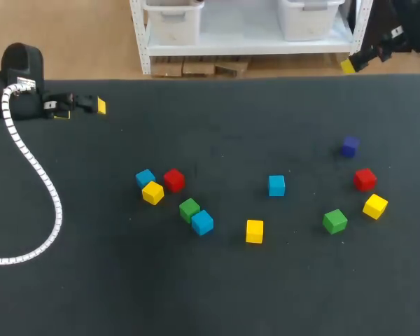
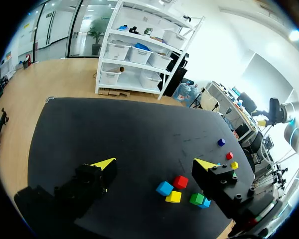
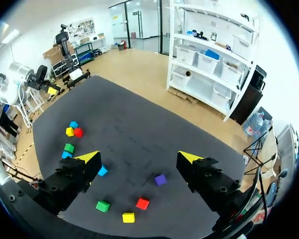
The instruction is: Place the blue cubes, place green cubes on the blue cubes, place the yellow cubes on the green cubes, then place the red cubes on the yellow cubes, and place purple cube on the red cubes.
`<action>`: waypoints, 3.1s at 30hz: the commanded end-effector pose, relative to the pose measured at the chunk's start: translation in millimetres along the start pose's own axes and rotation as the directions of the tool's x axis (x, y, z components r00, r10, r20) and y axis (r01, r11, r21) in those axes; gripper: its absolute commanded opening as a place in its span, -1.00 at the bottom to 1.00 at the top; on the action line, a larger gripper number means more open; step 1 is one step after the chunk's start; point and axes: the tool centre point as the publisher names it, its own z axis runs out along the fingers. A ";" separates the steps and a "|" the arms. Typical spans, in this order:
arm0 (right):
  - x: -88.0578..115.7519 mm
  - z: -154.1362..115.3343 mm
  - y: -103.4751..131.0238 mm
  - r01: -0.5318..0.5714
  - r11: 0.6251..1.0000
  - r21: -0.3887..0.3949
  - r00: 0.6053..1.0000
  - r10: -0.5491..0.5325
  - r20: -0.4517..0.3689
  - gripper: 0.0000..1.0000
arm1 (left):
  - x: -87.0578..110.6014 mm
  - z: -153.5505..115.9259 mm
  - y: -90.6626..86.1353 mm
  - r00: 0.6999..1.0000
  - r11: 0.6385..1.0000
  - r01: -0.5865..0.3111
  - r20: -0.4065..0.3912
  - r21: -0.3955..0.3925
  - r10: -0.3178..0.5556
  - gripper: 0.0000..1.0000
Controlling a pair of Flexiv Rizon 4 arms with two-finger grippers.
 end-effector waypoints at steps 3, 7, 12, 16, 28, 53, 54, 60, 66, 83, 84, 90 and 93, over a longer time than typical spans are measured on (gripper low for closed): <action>2.1 2.6 2.8 -0.003 1.000 -0.001 1.000 0.003 0.001 1.00 | 1.1 0.4 2.0 1.000 1.000 -0.002 0.006 0.009 0.002 1.00; 2.1 2.6 2.8 -0.003 1.000 -0.001 1.000 0.003 0.001 1.00 | 1.1 0.4 2.0 1.000 1.000 -0.002 0.006 0.009 0.002 1.00; 2.1 2.6 2.8 -0.003 1.000 -0.001 1.000 0.003 0.001 1.00 | 1.1 0.4 2.0 1.000 1.000 -0.002 0.006 0.009 0.002 1.00; 2.1 2.6 2.8 -0.003 1.000 -0.001 1.000 0.003 0.001 1.00 | 1.1 0.4 2.0 1.000 1.000 -0.002 0.006 0.009 0.002 1.00; 2.1 2.6 2.8 -0.003 1.000 -0.001 1.000 0.003 0.001 1.00 | 1.1 0.4 2.0 1.000 1.000 -0.002 0.006 0.009 0.002 1.00; 2.1 2.6 2.8 -0.003 1.000 -0.001 1.000 0.003 0.001 1.00 | 1.1 0.4 2.0 1.000 1.000 -0.002 0.006 0.009 0.002 1.00; 2.1 2.6 2.8 -0.003 1.000 -0.001 1.000 0.003 0.001 1.00 | 1.1 0.4 2.0 1.000 1.000 -0.002 0.006 0.009 0.002 1.00; 2.1 2.6 2.8 -0.003 1.000 -0.001 1.000 0.003 0.001 1.00 | 1.1 0.4 2.0 1.000 1.000 -0.002 0.006 0.009 0.002 1.00; 2.1 2.6 2.8 -0.003 1.000 -0.001 1.000 0.003 0.001 1.00 | 0.9 0.9 -1.7 0.998 0.997 -0.064 -0.030 -0.053 0.063 1.00; 2.1 2.6 2.8 -0.003 1.000 -0.001 1.000 0.003 0.001 1.00 | 37.3 55.5 -32.9 0.833 0.844 -0.493 -0.394 -0.212 0.388 1.00; 2.1 2.6 2.8 -0.003 1.000 -0.001 1.000 0.003 0.001 1.00 | 40.4 60.1 -32.6 0.818 0.835 -0.509 -0.418 -0.207 0.395 1.00; 2.1 2.6 2.8 -0.003 1.000 -0.001 1.000 0.003 0.001 1.00 | 52.9 82.8 -25.2 0.770 0.811 -0.545 -0.511 -0.214 0.382 1.00; 2.1 2.6 2.8 -0.003 1.000 -0.001 1.000 0.003 0.001 1.00 | 60.5 93.3 -23.2 0.742 0.799 -0.564 -0.552 -0.209 0.380 1.00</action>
